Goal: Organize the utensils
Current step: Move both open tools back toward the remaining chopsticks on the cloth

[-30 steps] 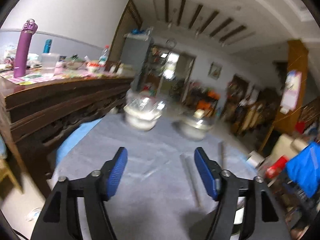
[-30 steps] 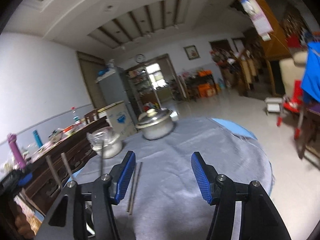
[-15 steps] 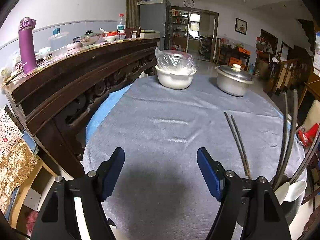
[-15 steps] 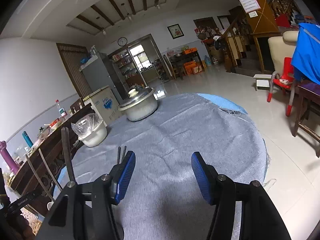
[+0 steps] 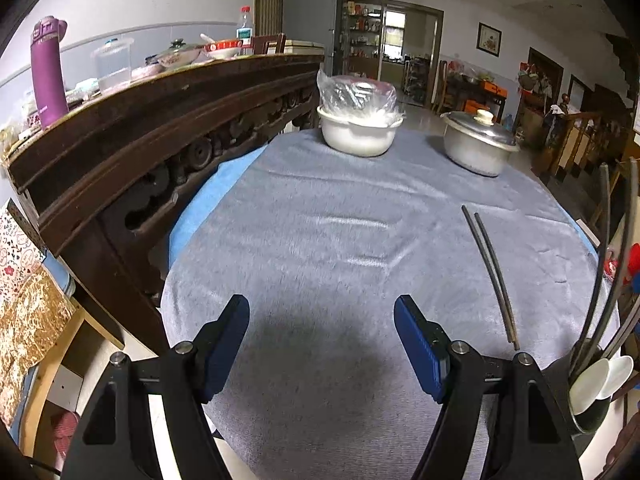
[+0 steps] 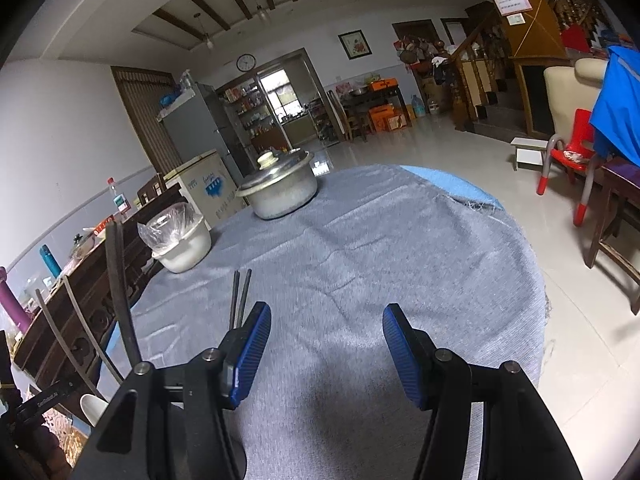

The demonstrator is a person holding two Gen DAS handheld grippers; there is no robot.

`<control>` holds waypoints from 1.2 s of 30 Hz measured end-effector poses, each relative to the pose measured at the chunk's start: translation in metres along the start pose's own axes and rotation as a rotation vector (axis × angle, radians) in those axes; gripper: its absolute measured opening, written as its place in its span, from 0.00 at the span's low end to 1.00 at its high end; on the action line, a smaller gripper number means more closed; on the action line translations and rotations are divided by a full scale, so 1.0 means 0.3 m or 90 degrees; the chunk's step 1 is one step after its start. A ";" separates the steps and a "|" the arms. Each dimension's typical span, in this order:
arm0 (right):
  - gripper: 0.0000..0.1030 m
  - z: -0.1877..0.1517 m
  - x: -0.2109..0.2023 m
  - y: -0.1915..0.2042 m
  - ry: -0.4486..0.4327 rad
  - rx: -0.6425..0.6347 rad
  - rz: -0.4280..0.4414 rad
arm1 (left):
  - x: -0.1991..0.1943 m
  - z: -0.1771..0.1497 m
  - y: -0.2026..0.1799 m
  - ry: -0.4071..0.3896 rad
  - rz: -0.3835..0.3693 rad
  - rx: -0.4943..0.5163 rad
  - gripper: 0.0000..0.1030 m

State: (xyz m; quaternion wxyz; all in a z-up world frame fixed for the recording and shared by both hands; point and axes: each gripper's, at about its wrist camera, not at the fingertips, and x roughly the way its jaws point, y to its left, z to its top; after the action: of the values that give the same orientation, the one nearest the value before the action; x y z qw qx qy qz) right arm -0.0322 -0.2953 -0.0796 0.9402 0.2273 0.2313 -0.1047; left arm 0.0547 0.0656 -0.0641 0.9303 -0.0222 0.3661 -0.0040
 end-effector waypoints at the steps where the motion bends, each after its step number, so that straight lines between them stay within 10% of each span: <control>1: 0.60 -0.001 0.003 0.001 0.002 0.000 0.000 | 0.005 -0.001 0.002 0.002 0.000 0.000 0.73; 36: 0.60 -0.003 0.100 -0.022 0.055 0.019 0.007 | 0.122 -0.013 0.004 0.055 0.002 0.005 0.73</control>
State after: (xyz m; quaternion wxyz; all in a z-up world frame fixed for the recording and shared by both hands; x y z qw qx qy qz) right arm -0.0084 -0.3035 -0.0974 0.9262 0.2468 0.2692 -0.0933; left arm 0.0788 0.0658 -0.0921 0.9138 -0.0181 0.4058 -0.0050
